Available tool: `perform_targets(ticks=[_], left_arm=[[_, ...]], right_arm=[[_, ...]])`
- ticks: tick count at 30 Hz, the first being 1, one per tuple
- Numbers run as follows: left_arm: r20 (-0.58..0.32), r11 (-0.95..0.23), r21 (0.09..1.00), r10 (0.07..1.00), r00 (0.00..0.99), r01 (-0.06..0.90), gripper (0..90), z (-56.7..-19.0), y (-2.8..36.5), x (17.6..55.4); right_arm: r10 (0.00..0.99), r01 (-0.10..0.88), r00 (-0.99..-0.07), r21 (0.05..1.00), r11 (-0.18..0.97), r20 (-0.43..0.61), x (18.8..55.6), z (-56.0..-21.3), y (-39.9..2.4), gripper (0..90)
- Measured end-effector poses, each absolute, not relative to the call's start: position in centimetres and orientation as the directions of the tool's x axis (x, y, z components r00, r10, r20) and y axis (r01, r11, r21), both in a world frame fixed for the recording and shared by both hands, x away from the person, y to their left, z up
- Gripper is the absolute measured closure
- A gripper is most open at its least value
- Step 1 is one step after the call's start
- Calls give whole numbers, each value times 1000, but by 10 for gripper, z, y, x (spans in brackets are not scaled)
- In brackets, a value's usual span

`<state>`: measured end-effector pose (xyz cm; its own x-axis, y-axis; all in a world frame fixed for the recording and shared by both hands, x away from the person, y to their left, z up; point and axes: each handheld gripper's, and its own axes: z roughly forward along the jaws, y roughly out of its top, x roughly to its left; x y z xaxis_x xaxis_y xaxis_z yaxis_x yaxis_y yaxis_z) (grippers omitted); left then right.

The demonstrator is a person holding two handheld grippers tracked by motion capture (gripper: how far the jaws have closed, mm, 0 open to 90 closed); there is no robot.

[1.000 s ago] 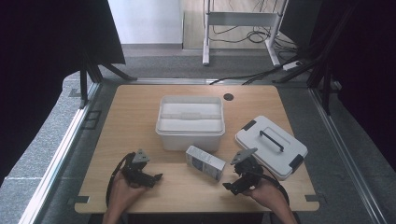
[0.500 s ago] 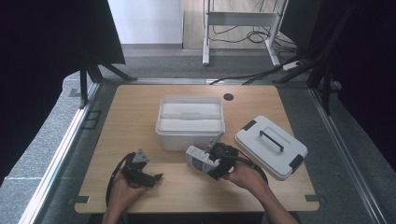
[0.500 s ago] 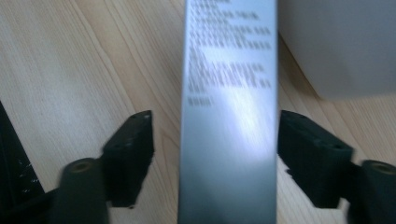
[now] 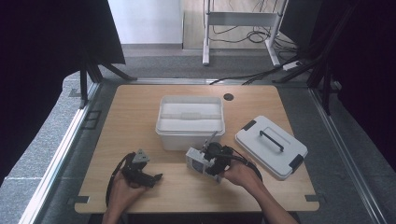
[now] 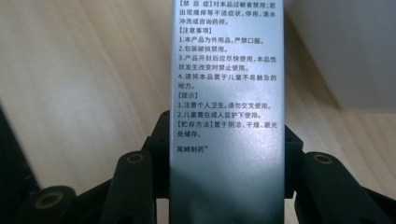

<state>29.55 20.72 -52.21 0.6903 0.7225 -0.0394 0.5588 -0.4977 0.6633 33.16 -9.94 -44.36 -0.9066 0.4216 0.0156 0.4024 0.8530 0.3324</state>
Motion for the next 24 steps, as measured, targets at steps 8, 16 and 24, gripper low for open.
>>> perform_targets(ticks=[8, 16, 24], left_arm=[[-38, -501, 662, 721, 692, 558, 0, -522, 207, 295], [-38, -499, 663, 722, 691, 557, 0, -522, 207, 295], [-37, -499, 663, 722, 691, 558, 0, -522, 207, 295]], right_arm=[[383, 366, -923, 347, 864, 19, 300, -436, -101, 551], [351, 336, -936, 351, 874, 22, 269, -437, -103, 550], [337, 319, -941, 345, 883, 7, 259, -442, -100, 538]])
